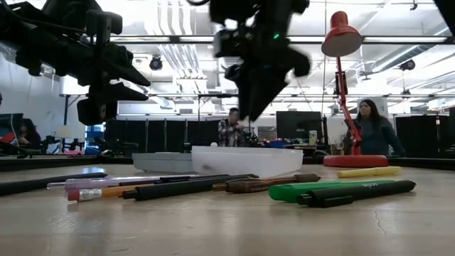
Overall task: Pick & place school supplies into a supply box
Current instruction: Put the yellow pen into the gray supply box
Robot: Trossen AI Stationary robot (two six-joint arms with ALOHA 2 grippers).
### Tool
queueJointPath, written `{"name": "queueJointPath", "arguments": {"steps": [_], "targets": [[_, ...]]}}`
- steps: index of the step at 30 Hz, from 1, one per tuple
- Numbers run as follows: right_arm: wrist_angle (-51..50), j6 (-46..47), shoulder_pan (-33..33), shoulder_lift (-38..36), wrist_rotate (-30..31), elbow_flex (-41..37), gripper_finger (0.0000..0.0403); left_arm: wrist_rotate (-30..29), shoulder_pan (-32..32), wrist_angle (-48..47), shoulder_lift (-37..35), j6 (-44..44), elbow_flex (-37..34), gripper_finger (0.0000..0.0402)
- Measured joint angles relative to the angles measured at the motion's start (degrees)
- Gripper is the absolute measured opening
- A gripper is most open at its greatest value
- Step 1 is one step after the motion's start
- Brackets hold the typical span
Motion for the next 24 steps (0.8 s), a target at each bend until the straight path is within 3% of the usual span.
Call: {"name": "queueJointPath", "arguments": {"steps": [4,12,17,24], "targets": [[-3.3,3.3,0.5,-6.8,-0.1,-5.4,0.0180,0.0,0.0,0.0,0.0,0.0,0.0,0.0095],[-1.0,10.3,3.5,-20.4,-0.1,-25.2,0.0180,0.0,0.0,-0.1,0.0,0.1,0.0,0.0095],[2.7,9.8,4.4,-22.5,-0.2,-35.0,0.0180,0.0,0.0,0.0,0.0,0.2,0.0,0.0095],[5.0,13.7,4.3,-22.3,-0.2,-40.9,0.0180,0.0,0.0,0.0,0.0,0.1,0.0,0.0095]]}}
